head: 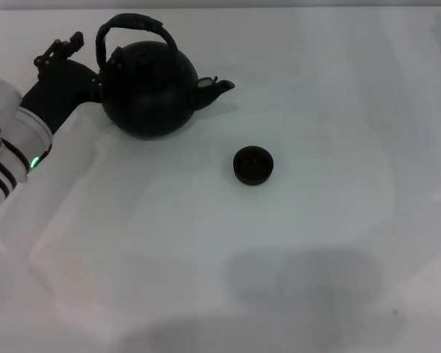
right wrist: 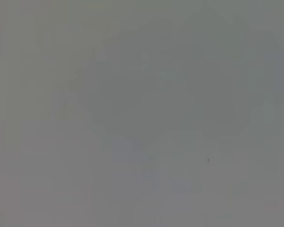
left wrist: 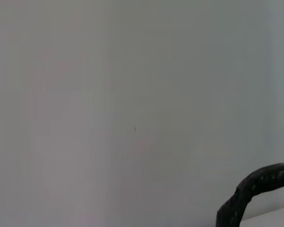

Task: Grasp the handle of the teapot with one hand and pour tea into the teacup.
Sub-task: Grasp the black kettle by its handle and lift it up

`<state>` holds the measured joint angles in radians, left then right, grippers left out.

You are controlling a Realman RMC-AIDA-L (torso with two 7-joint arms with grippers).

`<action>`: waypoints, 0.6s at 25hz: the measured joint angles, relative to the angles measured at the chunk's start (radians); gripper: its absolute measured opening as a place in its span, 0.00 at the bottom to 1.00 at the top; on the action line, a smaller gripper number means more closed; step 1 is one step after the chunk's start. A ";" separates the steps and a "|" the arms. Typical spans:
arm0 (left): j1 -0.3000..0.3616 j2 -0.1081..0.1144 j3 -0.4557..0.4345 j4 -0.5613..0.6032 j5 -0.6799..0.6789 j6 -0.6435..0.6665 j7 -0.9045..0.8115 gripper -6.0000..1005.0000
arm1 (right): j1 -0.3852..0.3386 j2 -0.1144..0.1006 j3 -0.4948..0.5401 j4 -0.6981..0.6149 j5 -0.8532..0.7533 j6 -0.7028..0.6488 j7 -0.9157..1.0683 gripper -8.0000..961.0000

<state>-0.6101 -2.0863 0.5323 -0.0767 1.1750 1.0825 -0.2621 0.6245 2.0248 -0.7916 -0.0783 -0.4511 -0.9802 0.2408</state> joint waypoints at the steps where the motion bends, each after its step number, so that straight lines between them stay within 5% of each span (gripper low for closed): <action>1: 0.000 0.000 0.000 -0.001 0.000 -0.002 0.000 0.75 | 0.000 0.000 0.000 0.000 0.000 0.000 0.000 0.90; 7: 0.000 0.000 -0.005 -0.002 0.000 -0.009 0.001 0.64 | 0.000 0.000 0.000 0.001 0.000 0.000 0.000 0.90; 15: -0.002 0.000 0.000 -0.002 0.000 -0.010 0.014 0.33 | 0.001 0.000 0.000 0.005 0.000 0.000 0.000 0.90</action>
<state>-0.6121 -2.0862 0.5322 -0.0785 1.1750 1.0726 -0.2476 0.6252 2.0248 -0.7915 -0.0732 -0.4510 -0.9801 0.2409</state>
